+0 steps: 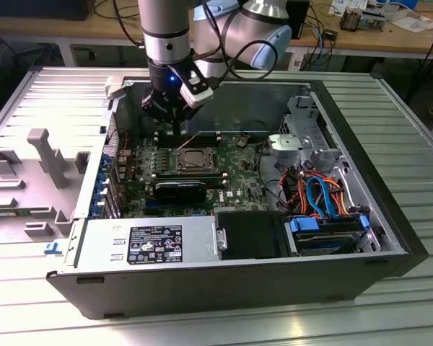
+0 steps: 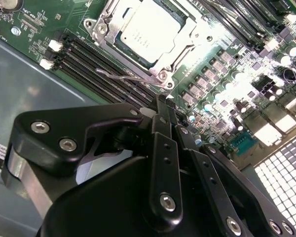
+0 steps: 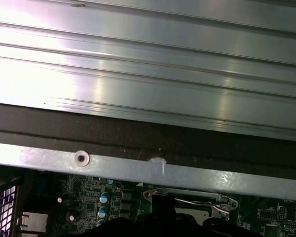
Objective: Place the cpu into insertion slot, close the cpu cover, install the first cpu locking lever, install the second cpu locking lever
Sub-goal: 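Install the first cpu locking lever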
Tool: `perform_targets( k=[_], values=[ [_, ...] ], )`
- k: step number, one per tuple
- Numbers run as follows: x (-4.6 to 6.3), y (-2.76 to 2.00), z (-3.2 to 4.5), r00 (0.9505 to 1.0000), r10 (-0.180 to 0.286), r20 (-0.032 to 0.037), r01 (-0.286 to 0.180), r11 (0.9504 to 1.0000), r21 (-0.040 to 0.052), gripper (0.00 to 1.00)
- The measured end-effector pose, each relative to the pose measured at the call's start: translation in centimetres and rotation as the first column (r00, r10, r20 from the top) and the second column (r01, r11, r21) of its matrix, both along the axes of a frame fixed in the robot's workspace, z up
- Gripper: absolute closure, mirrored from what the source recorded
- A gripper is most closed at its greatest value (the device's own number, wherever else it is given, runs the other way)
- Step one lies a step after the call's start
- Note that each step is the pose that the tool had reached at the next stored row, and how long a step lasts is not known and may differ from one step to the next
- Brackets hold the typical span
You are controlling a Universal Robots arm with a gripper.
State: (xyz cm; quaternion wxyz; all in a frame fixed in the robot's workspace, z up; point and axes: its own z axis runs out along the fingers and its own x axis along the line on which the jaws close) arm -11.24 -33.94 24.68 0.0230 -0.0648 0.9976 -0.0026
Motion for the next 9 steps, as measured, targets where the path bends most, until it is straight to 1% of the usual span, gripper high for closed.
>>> perform_targets(
  k=[6, 9],
  values=[
    [0.0, 0.0, -0.74, 1.0, 0.0, 0.0, 0.0, 1.0, 0.0, 0.89],
    [0.0, 0.0, -1.29, 1.0, 0.0, 0.0, 0.0, 1.0, 0.0001, 0.89]
  ],
)
